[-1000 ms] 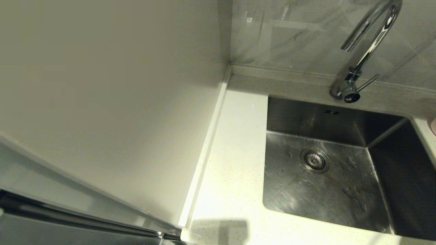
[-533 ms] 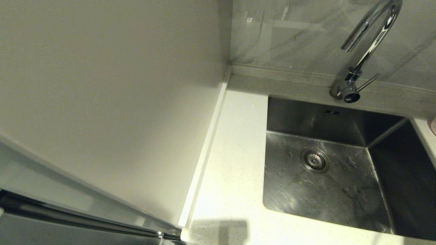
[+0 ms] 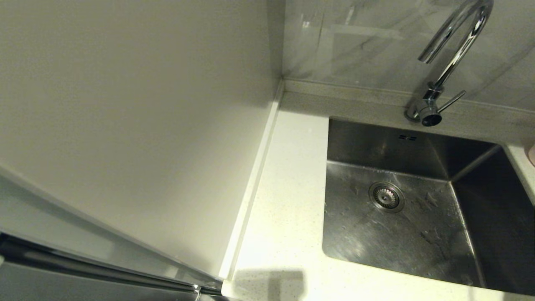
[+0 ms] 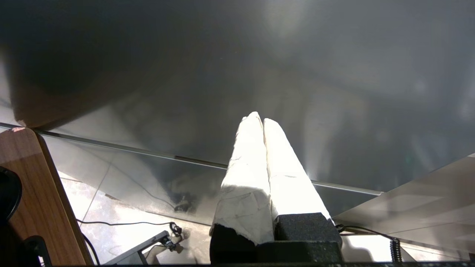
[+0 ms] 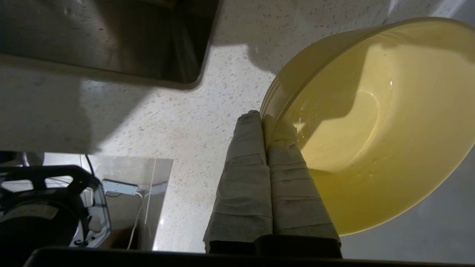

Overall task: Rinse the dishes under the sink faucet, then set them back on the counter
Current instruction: Put a bowl back to the table from the sink

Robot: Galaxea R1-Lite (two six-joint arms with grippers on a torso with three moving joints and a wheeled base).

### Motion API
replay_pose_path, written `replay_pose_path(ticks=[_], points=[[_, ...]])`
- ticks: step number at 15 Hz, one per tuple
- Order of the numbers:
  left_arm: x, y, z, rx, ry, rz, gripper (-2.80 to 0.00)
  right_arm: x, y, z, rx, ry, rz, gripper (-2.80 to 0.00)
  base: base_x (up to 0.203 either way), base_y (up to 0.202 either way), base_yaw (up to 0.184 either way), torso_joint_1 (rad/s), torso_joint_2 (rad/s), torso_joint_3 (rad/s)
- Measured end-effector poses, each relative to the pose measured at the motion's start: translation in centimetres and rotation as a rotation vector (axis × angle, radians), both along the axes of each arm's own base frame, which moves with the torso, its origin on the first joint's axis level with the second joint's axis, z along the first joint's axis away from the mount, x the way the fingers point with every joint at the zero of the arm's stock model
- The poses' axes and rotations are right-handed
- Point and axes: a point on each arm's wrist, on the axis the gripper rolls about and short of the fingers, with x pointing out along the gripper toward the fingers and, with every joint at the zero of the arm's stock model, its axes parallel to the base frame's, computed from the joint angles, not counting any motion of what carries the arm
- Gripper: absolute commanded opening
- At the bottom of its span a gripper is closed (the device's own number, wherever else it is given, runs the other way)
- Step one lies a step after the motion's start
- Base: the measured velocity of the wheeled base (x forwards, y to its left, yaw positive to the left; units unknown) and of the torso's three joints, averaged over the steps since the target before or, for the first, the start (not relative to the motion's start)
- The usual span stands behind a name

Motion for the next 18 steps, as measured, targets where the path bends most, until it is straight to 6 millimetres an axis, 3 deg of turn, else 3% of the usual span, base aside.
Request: replay_pose_path(ticks=[8,18], points=[[0.0,0.0,0.0,0.0,0.0,0.0,-2.8,1.1,-1.9,-2.9,0.057,0.056,0.032,-2.8,0.0,0.0,0.0,0.0,0.0,0.0],[0.0,0.0,0.0,0.0,0.0,0.0,-2.8,2.4,-3.3,-5.0,0.053,0.068,0.072,-2.8,0.0,0.0,0.0,0.0,0.0,0.0]])
